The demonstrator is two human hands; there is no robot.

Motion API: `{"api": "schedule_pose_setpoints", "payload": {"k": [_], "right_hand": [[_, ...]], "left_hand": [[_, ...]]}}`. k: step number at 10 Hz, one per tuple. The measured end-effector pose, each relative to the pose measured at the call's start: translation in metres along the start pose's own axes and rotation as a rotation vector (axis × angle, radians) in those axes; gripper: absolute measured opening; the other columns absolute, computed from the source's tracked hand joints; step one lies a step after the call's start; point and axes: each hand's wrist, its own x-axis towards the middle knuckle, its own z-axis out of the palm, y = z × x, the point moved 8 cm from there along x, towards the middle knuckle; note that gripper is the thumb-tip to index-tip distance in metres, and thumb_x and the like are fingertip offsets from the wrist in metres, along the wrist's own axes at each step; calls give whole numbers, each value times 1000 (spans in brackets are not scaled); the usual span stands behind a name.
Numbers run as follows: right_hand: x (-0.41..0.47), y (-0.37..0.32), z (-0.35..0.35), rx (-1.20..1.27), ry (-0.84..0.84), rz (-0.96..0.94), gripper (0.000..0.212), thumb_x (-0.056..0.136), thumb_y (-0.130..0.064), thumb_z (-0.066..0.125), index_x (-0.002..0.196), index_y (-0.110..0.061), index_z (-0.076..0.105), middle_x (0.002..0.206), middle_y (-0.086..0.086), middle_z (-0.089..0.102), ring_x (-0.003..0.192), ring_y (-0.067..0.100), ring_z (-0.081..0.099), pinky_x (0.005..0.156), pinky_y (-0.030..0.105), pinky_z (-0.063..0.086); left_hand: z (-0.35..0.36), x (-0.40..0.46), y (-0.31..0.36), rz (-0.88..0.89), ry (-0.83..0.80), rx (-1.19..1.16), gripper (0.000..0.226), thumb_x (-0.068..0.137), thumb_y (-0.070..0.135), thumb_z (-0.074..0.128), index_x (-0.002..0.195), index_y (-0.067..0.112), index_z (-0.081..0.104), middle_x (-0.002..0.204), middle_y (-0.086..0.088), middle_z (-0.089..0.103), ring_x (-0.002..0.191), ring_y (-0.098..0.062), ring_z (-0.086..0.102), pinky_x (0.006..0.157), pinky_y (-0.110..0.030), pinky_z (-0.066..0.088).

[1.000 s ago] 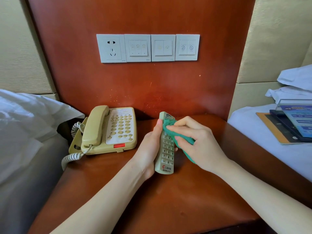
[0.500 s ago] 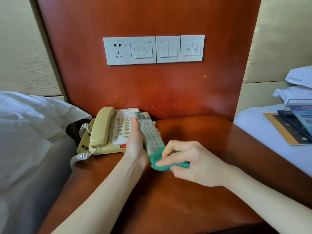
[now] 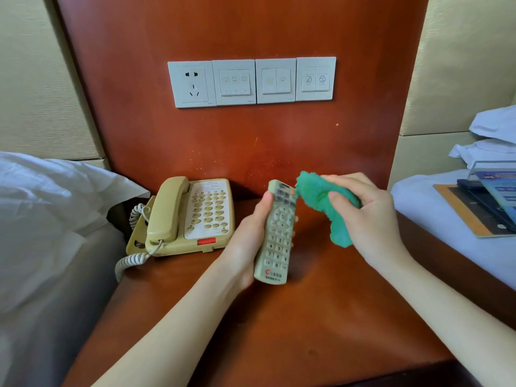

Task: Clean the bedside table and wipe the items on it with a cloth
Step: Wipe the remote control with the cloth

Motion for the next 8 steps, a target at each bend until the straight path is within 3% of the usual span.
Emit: {"api": "schedule_pose_setpoints", "payload": {"k": [1, 2, 3, 4, 6, 7, 8], "right_hand": [[3, 7, -9, -62, 77, 18, 29, 91, -5, 57, 115, -19, 67, 105, -22, 58, 101, -9, 55, 74, 3, 44], [-1, -1, 3, -150, -13, -49, 30, 90, -4, 58, 116, -17, 67, 104, -19, 57, 102, -6, 55, 77, 4, 43], [-10, -9, 26, -151, -188, -126, 32, 89, 1, 58, 115, -14, 68, 100, -14, 58, 98, -2, 56, 79, 6, 41], [-18, -7, 44, -89, -386, -75, 31, 90, -1, 59, 115, -16, 68, 99, -15, 58, 100, 3, 57, 80, 9, 44], [-36, -5, 67, -63, -667, -45, 33, 90, -5, 60, 114, -25, 69, 101, -20, 58, 107, 3, 55, 82, 11, 46], [-41, -5, 71, -77, -746, -24, 34, 90, -5, 60, 113, -28, 70, 101, -20, 59, 106, 4, 56, 83, 13, 47], [-45, -7, 75, -72, -818, -22, 32, 89, -5, 60, 110, -26, 72, 101, -15, 61, 104, 10, 58, 85, 20, 48]], "left_hand": [[15, 2, -1, 0, 0, 141, 48, 77, 75, 49, 88, 39, 77, 90, 5, 76, 73, -7, 71, 63, -25, 56], [21, 7, -2, 36, 3, 177, 44, 84, 70, 44, 88, 41, 76, 86, 7, 76, 71, -5, 70, 61, -21, 55], [12, 6, -2, 80, 70, 178, 48, 91, 65, 40, 100, 33, 75, 91, 3, 76, 77, -6, 70, 63, -19, 53], [-2, 3, -3, 56, 160, 155, 63, 90, 65, 40, 120, 15, 65, 109, -9, 70, 90, -18, 66, 74, -31, 52], [-13, -3, 1, 42, 240, -27, 46, 93, 59, 38, 101, 21, 62, 87, 1, 66, 71, -11, 63, 61, -27, 49], [-20, -4, 0, 25, 293, -137, 49, 92, 62, 38, 108, 21, 60, 90, 1, 64, 74, -11, 61, 62, -29, 48], [-25, -6, -3, -19, 355, -230, 48, 91, 63, 39, 96, 22, 62, 86, 1, 65, 73, -13, 61, 61, -32, 48]]}}
